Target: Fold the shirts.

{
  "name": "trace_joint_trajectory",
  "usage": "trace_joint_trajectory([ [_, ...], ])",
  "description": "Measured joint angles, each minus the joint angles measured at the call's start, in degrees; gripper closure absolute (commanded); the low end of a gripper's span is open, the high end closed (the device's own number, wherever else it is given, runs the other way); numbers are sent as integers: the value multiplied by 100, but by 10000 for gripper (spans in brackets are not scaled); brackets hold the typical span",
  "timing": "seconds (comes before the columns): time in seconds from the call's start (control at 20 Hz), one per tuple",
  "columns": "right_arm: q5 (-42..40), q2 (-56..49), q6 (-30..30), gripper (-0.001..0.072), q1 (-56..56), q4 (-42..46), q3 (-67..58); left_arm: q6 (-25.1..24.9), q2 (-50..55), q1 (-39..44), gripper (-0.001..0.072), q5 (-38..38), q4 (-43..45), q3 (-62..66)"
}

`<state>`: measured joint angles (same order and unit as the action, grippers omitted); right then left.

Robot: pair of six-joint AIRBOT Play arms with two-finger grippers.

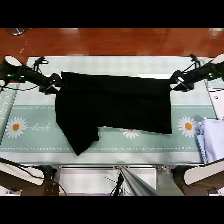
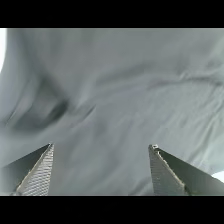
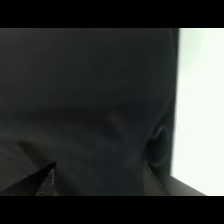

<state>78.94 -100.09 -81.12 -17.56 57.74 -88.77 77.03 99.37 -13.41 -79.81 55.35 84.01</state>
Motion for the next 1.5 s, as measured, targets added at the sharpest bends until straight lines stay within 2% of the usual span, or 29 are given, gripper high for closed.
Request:
trace_joint_trajectory([
  [0.2,98,1145,-17,92,-483,446,654,61,-946,-673,1,-243,476,-787],
  [0.3,-262,1906,-20,92,-688,431,1587,33,-1541,-1121,2,-46,610,-1683],
  [0.4,-616,2662,94,92,-802,39,2706,-37,-2037,-1565,1,164,662,-2623],
  [0.55,-1019,3541,494,92,-879,-791,4081,-391,-2479,-2159,1,413,179,-3755],
  [0.7,-1163,3956,697,92,-907,-1207,4780,-778,-2653,-2398,2,636,-516,-4494],
  [0.95,-1207,4159,852,92,-909,-1445,5143,-1239,-2739,-2070,3,940,-1005,-5108],
  [1.4,-1318,4205,909,92,-914,-1443,5226,-1694,-2723,-785,10,1180,-1687,-5560],
  [1.45,-1331,4205,822,92,-914,-1279,5226,-1722,-2723,-693,138,1180,-1709,-5569],
  [1.5,-1357,4205,699,92,-914,-1029,5226,-1762,-2721,-634,598,1196,-1707,-5580],
])
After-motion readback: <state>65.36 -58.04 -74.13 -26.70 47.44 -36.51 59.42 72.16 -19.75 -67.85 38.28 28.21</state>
